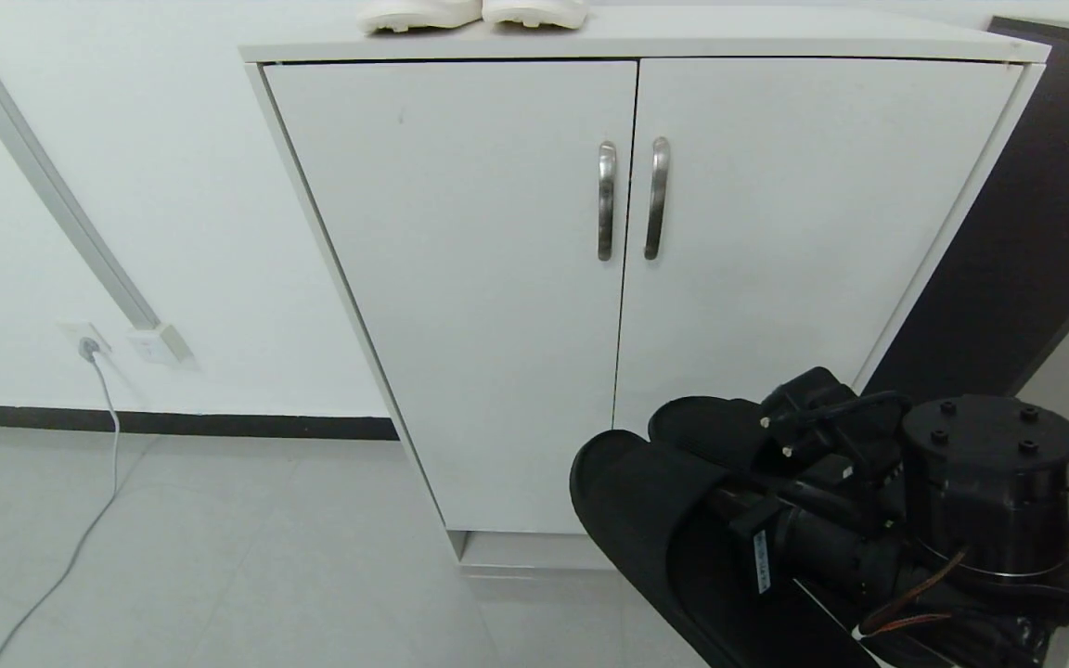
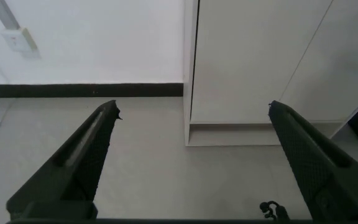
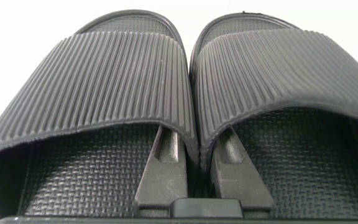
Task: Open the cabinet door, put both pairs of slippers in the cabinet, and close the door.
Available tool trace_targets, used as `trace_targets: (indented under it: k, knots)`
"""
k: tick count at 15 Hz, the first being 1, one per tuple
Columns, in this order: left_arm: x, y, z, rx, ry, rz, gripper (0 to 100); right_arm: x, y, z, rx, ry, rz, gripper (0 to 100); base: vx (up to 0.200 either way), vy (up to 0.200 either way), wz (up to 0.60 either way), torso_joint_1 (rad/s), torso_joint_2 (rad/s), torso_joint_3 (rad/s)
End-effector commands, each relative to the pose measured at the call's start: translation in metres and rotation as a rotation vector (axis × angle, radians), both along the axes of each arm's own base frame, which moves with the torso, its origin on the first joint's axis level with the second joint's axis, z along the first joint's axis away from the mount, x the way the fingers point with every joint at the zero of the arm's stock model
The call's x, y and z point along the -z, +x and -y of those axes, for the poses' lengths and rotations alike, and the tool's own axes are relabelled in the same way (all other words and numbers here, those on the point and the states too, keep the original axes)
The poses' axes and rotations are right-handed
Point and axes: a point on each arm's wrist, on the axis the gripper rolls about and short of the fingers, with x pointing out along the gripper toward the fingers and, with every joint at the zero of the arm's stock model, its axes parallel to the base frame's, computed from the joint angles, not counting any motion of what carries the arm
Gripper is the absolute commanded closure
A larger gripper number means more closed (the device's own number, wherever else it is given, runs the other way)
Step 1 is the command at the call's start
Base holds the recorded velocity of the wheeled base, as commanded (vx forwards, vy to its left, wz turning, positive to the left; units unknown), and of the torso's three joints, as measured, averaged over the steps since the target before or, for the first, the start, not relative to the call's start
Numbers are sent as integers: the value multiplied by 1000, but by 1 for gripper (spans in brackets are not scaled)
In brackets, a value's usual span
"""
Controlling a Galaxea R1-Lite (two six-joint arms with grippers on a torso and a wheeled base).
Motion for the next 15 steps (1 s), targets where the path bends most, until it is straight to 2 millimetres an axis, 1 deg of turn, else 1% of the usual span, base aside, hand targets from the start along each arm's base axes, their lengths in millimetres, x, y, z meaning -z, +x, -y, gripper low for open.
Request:
trace_targets:
  k: [1,2,3,4,5,7,8,9,10,11,12,15]
  knots:
    - [-12,1,0,-5,-17,8,0,0,-1,0,-1,2,1,100,0,0,0,2,124,129]
    - [-44,1,0,-4,-103,45,0,-1,-1,1,0,3,3,100,0,0,0,2,71,41]
    - [-63,5,0,2,-146,41,0,-1,-1,1,0,4,4,100,0,0,0,2,51,51]
    - [-71,12,0,10,-146,10,0,-1,-1,1,0,3,3,100,0,0,0,0,0,0]
    - [-83,36,2,80,-148,-69,0,0,0,0,0,1,2,100,0,0,0,0,0,0]
    - [-91,69,5,155,-149,-128,0,2,-1,1,-3,-4,-4,100,0,0,0,0,0,0]
    - [-93,87,8,194,-122,-157,0,2,0,1,-4,-2,-6,100,0,0,0,0,0,0]
    - [-93,96,10,221,-81,-174,0,2,0,1,-2,-3,-7,100,0,0,0,0,0,0]
    - [-93,111,15,264,-31,-188,0,2,0,1,-2,-3,-7,100,0,0,0,0,0,0]
    - [-100,128,27,347,-23,-166,0,4,-1,1,-5,-7,-11,100,0,0,0,0,0,0]
    - [-106,140,38,411,-33,-141,0,4,-1,2,-5,-7,-11,100,0,0,0,0,0,0]
    - [-130,178,71,533,-55,-45,0,1,3,6,21,6,1,100,0,0,0,0,0,0]
